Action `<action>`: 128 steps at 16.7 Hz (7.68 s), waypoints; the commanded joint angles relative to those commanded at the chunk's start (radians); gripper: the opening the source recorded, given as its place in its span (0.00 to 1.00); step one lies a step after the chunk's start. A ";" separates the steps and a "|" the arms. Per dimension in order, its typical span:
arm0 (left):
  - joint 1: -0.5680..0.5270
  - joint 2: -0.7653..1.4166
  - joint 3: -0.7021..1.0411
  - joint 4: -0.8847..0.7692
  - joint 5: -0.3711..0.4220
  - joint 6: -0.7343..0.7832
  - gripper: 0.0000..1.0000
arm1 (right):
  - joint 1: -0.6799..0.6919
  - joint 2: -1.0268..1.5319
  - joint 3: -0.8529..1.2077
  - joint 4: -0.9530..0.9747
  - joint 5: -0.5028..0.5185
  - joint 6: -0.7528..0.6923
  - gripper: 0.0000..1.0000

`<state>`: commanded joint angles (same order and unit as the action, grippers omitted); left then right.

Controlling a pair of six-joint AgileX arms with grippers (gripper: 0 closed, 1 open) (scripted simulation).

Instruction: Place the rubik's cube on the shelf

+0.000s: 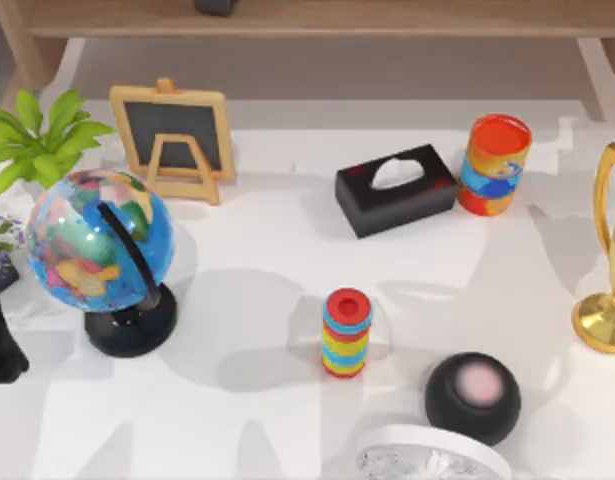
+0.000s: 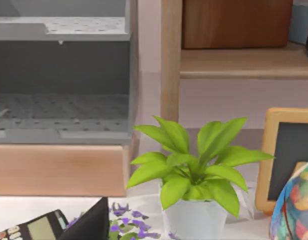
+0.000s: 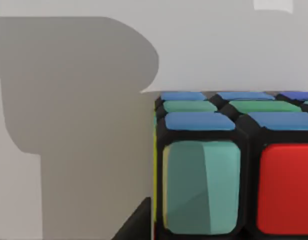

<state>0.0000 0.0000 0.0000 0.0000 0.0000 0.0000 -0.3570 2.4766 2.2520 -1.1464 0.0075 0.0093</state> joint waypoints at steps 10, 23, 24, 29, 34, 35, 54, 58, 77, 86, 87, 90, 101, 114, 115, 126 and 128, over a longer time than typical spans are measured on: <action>0.000 0.000 0.000 0.000 0.000 0.000 1.00 | 0.000 0.000 0.000 0.000 0.000 0.000 0.00; 0.000 0.000 0.000 0.000 0.000 0.000 1.00 | -0.005 0.005 0.130 -0.134 0.001 -0.002 0.00; 0.000 0.000 0.000 0.000 0.000 0.000 1.00 | -0.003 0.012 0.143 -0.134 0.000 0.000 0.00; 0.000 0.000 0.000 0.000 0.000 0.000 1.00 | -0.005 0.013 0.147 -0.133 0.000 0.002 0.00; 0.000 0.000 0.000 0.000 0.000 0.000 1.00 | 0.036 -0.120 0.058 -0.135 0.031 0.001 0.00; 0.000 0.000 0.000 0.000 0.000 0.000 1.00 | 0.062 -0.174 0.026 -0.125 0.042 0.001 0.00; 0.000 0.000 0.000 0.000 0.000 0.000 1.00 | 1.047 -0.439 -0.883 1.095 0.288 0.061 0.00; 0.000 0.000 0.000 0.000 0.000 0.000 1.00 | 1.096 -0.365 -1.027 1.493 0.377 0.036 0.00; 0.000 0.000 0.000 0.000 0.000 0.000 1.00 | 0.937 -0.342 -1.260 2.518 0.597 -0.128 0.00; 0.000 0.000 0.000 0.000 0.000 0.000 1.00 | 0.923 -0.301 -1.119 2.432 0.543 -0.110 0.00; 0.000 0.000 0.000 0.000 0.000 0.000 1.00 | 0.910 -0.283 -1.075 2.405 0.532 -0.109 0.00; 0.000 0.000 0.000 0.000 0.000 0.000 1.00 | 0.860 -0.223 -0.940 2.326 0.506 -0.108 0.00; 0.000 0.000 0.000 0.000 0.000 0.000 1.00 | 0.817 -0.144 -0.812 2.255 0.482 -0.100 0.15; 0.000 0.000 0.000 0.000 0.000 0.000 1.00 | 0.817 -0.144 -0.812 2.255 0.482 -0.100 1.00; 0.000 0.000 0.000 0.000 0.000 0.000 1.00 | 0.817 -0.144 -0.812 2.255 0.482 -0.100 1.00; 0.000 0.000 0.000 0.000 0.000 0.000 1.00 | 0.799 -0.202 -0.867 2.334 0.428 -0.161 1.00; 0.000 0.000 0.000 0.000 0.000 0.000 1.00 | 0.767 -0.271 -0.925 2.408 0.367 -0.227 1.00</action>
<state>0.0000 0.0000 0.0000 0.0000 0.0000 0.0000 0.4102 2.2054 1.3265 1.2619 0.3744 -0.2175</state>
